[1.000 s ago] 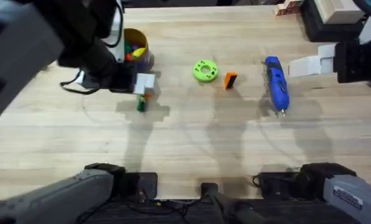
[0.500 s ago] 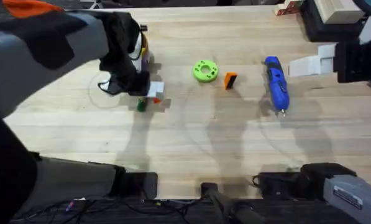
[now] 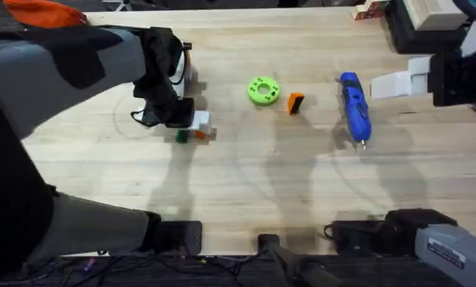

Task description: Pick up the gripper from the table and insert it into the empty holder that is missing its gripper. Then pick up a screw, insert it into the mounting hole, and use the screwdriver to tighten it. Finally, clean up the table by picking up the vegetable and placing it into the bucket.

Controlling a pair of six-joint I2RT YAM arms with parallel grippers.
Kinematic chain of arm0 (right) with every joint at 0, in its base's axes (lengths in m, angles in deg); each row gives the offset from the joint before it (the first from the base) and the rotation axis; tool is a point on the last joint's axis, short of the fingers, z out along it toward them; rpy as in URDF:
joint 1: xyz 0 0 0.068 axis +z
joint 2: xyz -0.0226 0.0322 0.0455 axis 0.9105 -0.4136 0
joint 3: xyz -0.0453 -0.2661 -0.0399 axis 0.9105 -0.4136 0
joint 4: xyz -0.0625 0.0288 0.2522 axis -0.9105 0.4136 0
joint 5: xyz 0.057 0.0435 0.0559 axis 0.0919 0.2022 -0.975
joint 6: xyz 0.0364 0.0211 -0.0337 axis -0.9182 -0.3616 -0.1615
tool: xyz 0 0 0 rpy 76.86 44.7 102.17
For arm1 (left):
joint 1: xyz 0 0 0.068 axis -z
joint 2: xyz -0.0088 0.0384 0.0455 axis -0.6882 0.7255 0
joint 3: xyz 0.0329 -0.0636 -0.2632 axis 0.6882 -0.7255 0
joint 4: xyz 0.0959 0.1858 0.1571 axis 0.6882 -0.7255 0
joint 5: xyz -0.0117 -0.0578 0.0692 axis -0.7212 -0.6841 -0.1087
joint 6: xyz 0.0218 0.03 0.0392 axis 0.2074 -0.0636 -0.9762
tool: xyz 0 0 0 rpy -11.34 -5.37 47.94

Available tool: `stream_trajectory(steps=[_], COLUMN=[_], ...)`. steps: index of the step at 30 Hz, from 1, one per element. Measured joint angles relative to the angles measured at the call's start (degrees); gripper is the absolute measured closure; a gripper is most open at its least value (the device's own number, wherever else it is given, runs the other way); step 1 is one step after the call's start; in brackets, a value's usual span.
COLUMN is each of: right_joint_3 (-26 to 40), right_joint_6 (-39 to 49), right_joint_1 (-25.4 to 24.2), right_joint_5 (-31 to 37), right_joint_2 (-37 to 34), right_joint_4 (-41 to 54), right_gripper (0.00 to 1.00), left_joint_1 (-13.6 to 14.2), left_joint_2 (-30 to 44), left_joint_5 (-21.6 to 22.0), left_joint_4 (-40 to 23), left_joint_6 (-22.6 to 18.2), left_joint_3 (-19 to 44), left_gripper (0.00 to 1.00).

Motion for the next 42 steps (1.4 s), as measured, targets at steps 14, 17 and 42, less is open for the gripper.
stream_trajectory(steps=[14, 17, 42], right_joint_3=[0.0, 0.0, 0.0], right_joint_6=[0.0, 0.02, 0.02], right_joint_1=[0.0, 0.0, 0.0], right_joint_5=[0.0, -0.02, 0.0], right_joint_2=[0.0, -0.02, -0.02], right_joint_4=[0.0, 0.0, 0.0], right_gripper=[0.008, 0.007, 0.007], left_joint_1=[0.13, 0.15, 1.85], left_joint_2=[1.73, 1.73, -5.59], left_joint_5=[-3.63, -3.67, -0.52], left_joint_4=[3.05, 3.09, -1.16], left_joint_6=[-1.01, -1.25, -1.18], left_joint_3=[0.2, 0.33, 2.98], left_gripper=[0.771, 0.98, 0.985])
